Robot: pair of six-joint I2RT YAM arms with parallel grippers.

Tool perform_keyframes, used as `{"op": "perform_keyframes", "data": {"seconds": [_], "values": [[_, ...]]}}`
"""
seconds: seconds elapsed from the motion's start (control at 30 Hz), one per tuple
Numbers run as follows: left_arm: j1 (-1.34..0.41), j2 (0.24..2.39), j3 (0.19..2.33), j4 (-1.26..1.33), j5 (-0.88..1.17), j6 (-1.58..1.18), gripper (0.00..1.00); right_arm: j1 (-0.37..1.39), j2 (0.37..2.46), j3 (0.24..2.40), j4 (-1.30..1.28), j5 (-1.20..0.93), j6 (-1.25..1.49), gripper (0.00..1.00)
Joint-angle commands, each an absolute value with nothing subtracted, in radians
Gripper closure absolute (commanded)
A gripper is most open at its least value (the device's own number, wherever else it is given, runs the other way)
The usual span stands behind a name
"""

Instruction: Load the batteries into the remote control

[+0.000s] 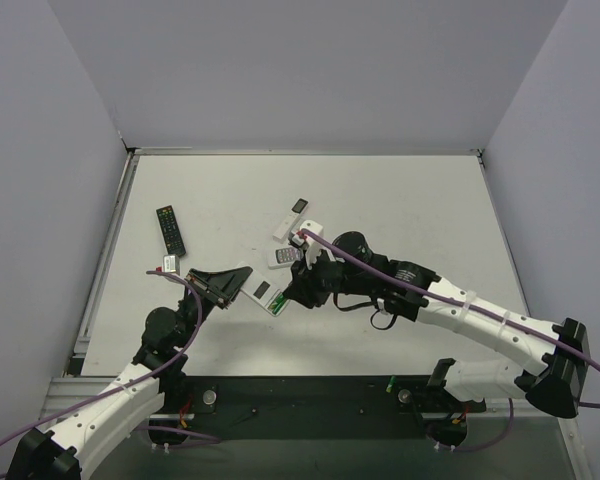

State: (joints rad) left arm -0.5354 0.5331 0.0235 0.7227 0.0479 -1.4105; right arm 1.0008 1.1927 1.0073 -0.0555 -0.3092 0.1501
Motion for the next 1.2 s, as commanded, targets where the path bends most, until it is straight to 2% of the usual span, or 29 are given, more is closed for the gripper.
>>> {"op": "perform_keyframes", "data": {"seconds": [0.0,0.67,0.8,1.17], "values": [[-0.54,0.525,-0.094,0.808,0.037,-1.42,1.0,0.994,1.21,1.019,-0.015,-0.342,0.163,0.76],[-0.54,0.534,-0.086,0.808,0.041,-1.417,1.0,0.996,1.238,1.034,-0.028,-0.36,0.143,0.93],[-0.54,0.54,-0.083,0.813,0.043,-1.416,1.0,0.996,1.247,1.043,-0.04,-0.373,0.137,0.98],[-0.54,0.555,-0.08,0.877,0.038,-1.417,1.0,0.999,1.304,1.071,-0.092,-0.399,0.115,1.0]]}}
